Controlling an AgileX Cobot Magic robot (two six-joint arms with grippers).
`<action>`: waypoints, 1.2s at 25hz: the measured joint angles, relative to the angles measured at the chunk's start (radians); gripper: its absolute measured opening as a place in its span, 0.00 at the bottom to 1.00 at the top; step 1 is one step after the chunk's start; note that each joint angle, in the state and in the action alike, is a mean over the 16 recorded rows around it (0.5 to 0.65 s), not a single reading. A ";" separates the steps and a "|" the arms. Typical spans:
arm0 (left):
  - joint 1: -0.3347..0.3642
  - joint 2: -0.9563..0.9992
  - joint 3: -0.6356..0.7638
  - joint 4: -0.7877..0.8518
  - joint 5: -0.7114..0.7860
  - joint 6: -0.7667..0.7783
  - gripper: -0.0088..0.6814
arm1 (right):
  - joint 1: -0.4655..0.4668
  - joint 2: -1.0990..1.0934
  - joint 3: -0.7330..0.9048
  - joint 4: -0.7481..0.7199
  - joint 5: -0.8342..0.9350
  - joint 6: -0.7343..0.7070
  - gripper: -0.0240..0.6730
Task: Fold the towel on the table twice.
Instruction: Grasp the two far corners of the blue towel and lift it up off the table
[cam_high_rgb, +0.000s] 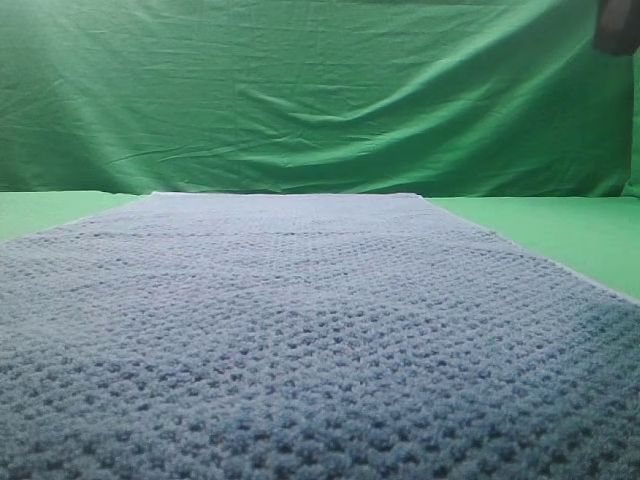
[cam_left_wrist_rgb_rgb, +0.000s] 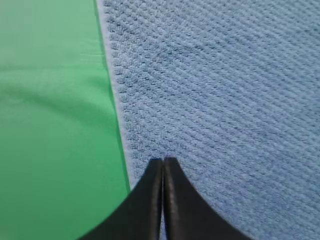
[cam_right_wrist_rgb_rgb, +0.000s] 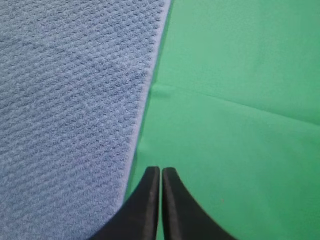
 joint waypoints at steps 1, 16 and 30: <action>0.000 0.038 -0.018 0.005 -0.001 0.002 0.01 | 0.006 0.040 -0.022 -0.004 0.004 0.010 0.03; 0.000 0.405 -0.232 0.103 -0.037 0.009 0.12 | 0.023 0.493 -0.325 0.033 0.023 0.069 0.25; 0.000 0.486 -0.256 0.121 -0.084 -0.064 0.87 | 0.023 0.579 -0.373 0.111 -0.071 0.024 0.94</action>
